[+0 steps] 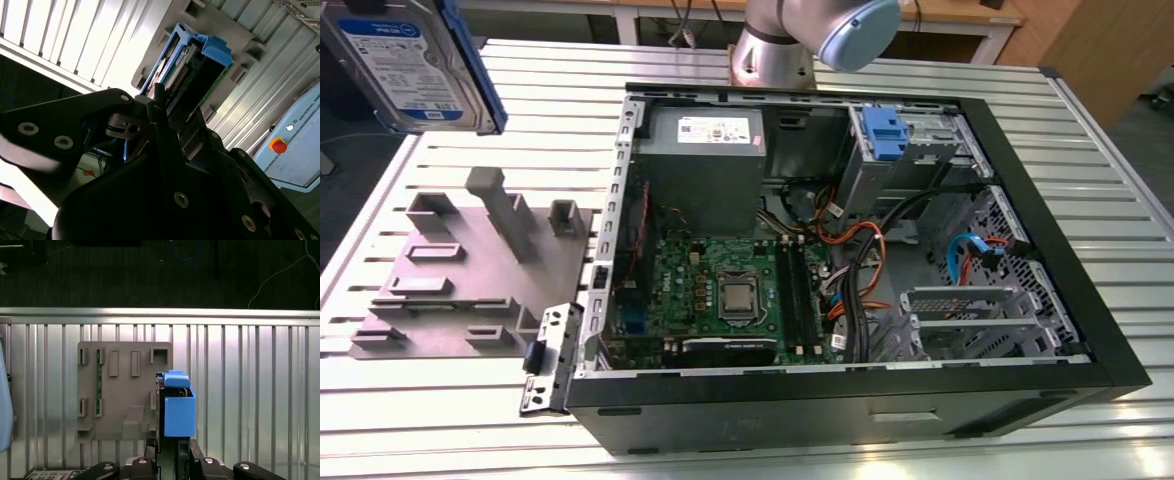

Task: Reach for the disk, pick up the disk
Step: 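Pick up the disk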

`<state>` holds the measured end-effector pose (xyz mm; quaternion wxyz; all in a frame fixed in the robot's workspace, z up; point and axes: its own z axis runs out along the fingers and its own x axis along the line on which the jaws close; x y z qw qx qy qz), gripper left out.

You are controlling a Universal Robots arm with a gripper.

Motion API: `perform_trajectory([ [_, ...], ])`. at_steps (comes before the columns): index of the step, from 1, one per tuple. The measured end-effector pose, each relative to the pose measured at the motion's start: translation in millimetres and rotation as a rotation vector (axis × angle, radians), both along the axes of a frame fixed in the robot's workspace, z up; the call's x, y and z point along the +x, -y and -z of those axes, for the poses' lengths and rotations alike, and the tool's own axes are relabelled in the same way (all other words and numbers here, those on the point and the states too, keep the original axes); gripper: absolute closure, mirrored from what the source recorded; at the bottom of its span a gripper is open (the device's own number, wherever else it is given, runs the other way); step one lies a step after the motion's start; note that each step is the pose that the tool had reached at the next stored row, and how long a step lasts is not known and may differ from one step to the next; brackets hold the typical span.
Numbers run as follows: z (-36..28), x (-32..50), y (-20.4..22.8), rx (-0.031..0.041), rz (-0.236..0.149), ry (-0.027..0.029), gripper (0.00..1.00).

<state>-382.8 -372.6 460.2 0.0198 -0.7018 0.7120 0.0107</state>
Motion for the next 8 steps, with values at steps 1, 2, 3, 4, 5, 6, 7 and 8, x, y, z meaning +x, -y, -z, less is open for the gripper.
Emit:
perform_trajectory([
  [1, 0.0, 0.0, 0.0, -0.0001, 0.0, 0.0, 0.65],
  [2, -0.8, 0.1, 0.0, -0.0001, 0.0, -0.0001, 0.65],
  [3, -2.4, 0.1, 0.0, -0.0001, 0.0, -0.0001, 0.65],
  [4, -4.5, 0.2, 0.0, 0.0, 0.0, 0.0001, 0.65],
  [5, -6.7, 0.1, 0.0, 0.0, 0.0, 0.0001, 0.65],
  [6, -9.4, 0.1, 0.1, 0.0, 0.0, 0.0001, 0.65],
  [7, -11.7, 0.1, 0.0, 0.0001, 0.0, 0.0, 0.65],
  [8, -13.9, 0.1, 0.1, 0.0001, 0.0, 0.0, 0.65],
])
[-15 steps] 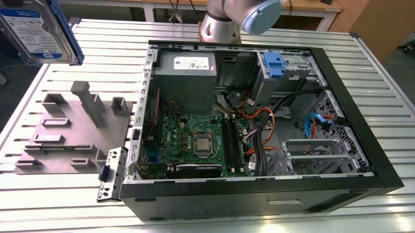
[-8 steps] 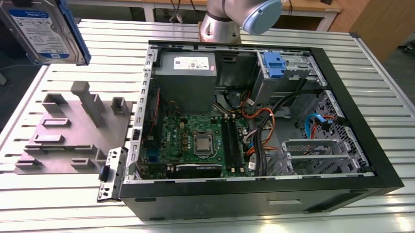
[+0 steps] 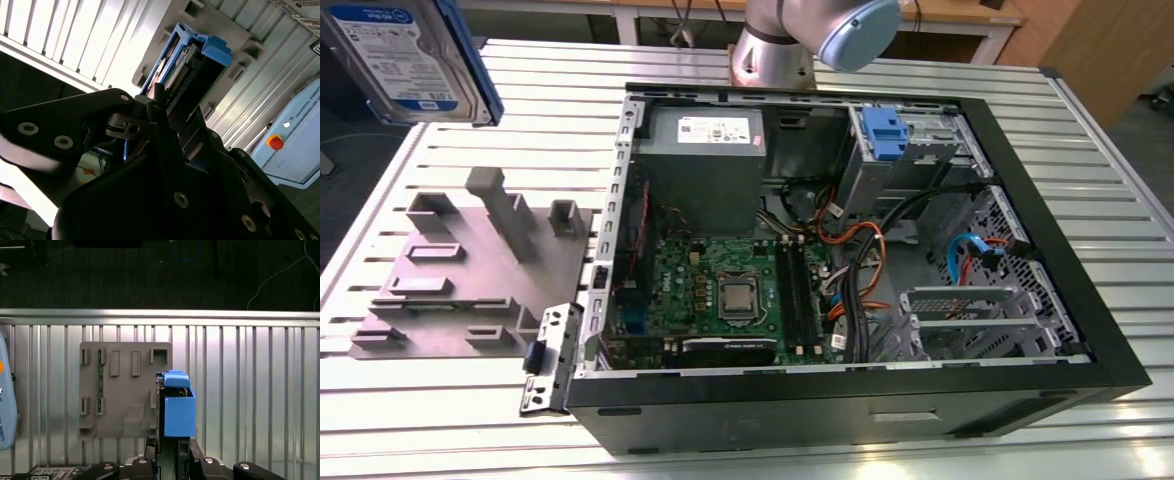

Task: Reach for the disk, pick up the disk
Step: 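Pick up the disk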

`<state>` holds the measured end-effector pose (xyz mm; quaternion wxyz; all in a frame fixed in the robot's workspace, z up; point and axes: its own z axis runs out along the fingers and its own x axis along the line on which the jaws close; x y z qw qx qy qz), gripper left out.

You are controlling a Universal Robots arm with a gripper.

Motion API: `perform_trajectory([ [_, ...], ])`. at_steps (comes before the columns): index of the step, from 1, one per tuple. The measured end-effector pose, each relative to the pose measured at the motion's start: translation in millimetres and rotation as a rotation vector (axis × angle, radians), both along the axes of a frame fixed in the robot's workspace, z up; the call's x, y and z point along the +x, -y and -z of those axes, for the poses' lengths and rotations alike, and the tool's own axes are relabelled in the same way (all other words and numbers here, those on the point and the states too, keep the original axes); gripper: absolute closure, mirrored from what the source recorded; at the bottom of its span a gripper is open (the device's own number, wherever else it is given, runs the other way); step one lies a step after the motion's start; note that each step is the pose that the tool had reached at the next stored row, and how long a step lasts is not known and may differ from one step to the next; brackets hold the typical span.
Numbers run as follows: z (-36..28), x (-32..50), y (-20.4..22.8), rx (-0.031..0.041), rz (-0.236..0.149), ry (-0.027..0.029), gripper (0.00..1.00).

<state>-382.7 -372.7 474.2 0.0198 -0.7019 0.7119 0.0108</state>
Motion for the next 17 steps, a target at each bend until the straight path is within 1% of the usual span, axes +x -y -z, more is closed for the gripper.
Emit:
perform_trajectory([
  [2, -3.3, 0.0, 0.0, 0.0, 0.0, 0.0, 0.65],
  [5, -3.6, 0.0, 0.0, 0.0001, 0.0, 0.0001, 0.65],
  [7, -3.8, 1.6, 0.0, -0.0001, 0.0, -0.0003, 0.65],
  [10, -3.7, 7.5, 0.0, 0.0, 0.0, -0.0001, 0.65],
  [17, -3.6, 24.8, 0.0, 0.0, 0.0, -0.0002, 0.65],
])
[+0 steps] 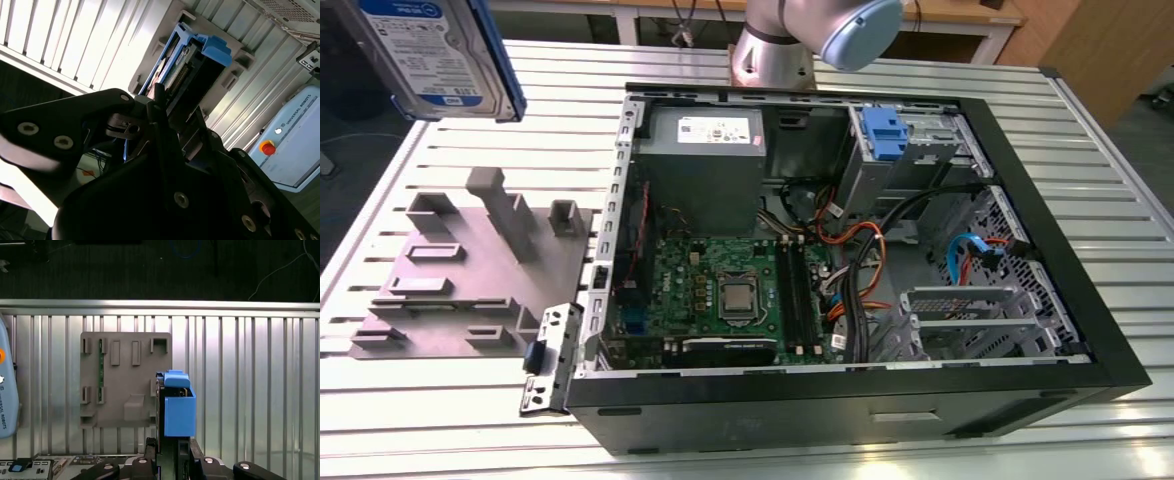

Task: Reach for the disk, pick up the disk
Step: 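Pick up the disk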

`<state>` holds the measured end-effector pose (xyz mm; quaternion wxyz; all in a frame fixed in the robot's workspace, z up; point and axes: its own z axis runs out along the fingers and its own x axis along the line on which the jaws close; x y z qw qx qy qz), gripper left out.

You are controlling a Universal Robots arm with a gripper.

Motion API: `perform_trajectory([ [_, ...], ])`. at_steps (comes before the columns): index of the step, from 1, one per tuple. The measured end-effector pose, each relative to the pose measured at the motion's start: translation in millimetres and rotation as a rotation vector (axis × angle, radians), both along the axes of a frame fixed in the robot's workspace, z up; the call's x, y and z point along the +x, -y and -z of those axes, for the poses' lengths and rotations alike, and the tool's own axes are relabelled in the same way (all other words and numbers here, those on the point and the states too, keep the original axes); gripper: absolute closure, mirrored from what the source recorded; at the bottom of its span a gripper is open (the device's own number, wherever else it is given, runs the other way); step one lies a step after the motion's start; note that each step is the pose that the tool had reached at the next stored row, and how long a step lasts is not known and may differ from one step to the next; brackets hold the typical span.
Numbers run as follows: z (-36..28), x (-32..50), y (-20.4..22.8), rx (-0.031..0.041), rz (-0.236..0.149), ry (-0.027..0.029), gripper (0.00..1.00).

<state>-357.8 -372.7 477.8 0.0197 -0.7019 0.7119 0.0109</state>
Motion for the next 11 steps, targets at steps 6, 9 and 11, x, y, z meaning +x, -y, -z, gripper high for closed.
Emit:
perform_trajectory([
  [6, -0.1, 14.9, 0.0, -0.0001, 0.0, -0.0002, 0.65],
  [9, 0.0, 24.0, 0.0, 0.0, 0.0, -0.0001, 0.65],
  [11, -0.1, 30.2, 0.0, -0.0001, 0.0, -0.0003, 0.65],
])
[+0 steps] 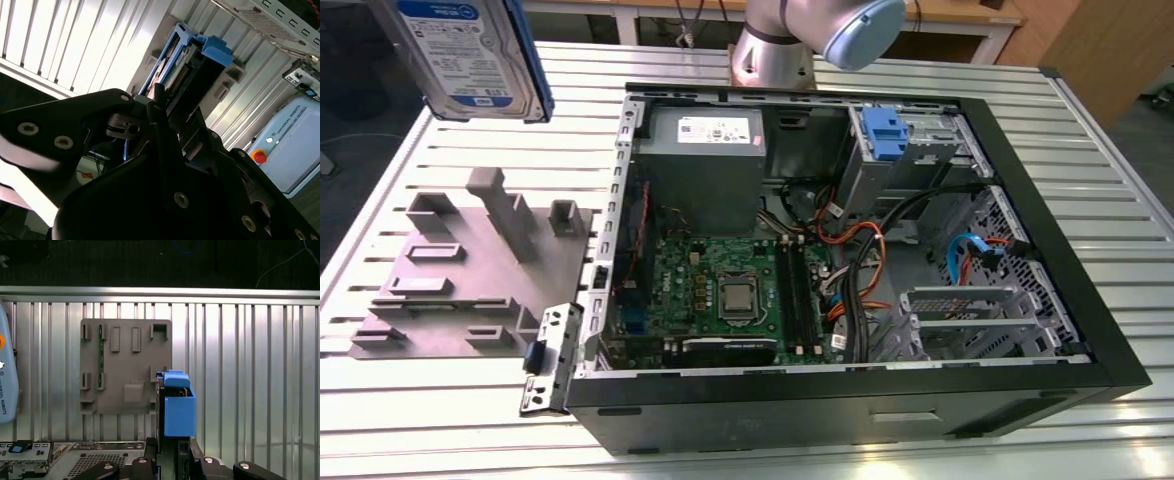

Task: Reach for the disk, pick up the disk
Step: 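Pick up the disk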

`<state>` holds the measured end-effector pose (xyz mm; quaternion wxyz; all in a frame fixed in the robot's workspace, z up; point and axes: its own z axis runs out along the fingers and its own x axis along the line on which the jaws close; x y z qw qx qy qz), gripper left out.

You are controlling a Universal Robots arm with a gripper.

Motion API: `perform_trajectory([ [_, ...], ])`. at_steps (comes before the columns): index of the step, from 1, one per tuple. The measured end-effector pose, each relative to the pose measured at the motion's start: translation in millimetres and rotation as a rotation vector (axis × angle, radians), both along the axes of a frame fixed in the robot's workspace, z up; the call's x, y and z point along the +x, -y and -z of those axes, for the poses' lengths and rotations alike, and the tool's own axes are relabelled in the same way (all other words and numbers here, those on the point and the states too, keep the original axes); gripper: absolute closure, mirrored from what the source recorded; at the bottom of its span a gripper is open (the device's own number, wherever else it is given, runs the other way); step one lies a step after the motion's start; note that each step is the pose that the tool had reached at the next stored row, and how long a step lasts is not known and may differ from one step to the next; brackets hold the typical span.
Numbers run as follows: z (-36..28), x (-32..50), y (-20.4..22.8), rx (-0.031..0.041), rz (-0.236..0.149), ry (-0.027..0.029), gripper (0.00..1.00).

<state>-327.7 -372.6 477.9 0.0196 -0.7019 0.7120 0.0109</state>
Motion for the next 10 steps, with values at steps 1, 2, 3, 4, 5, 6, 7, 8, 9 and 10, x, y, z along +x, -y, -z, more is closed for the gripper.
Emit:
perform_trajectory([
  [1, 0.0, 2.5, 0.0, 0.0, 0.0, 0.0, 0.65],
  [2, 0.0, 2.8, 0.0, -0.0001, 0.0, 0.0, 0.65],
  [3, 0.0, 2.8, 0.0, 0.0, 0.0, 0.0001, 0.65],
  [4, -0.3, 2.8, 0.0, 0.0, 0.0, 0.0, 0.65],
  [5, -1.3, 2.9, 0.0, 0.0001, 0.0, 0.0002, 0.65],
  [6, -2.7, 2.9, 0.0, 0.0001, 0.0, 0.0001, 0.65],
  [7, -4.3, 2.9, 0.0, 0.0, 0.0, 0.0, 0.65],
  [8, -5.7, 2.9, 0.0, 0.0001, 0.0, 0.0001, 0.65],
  [9, -6.7, 2.9, 0.0, 0.0001, 0.0, 0.0001, 0.65],
  [10, -7.4, 2.9, 0.0, 0.0, 0.0, 0.0, 0.65],
])
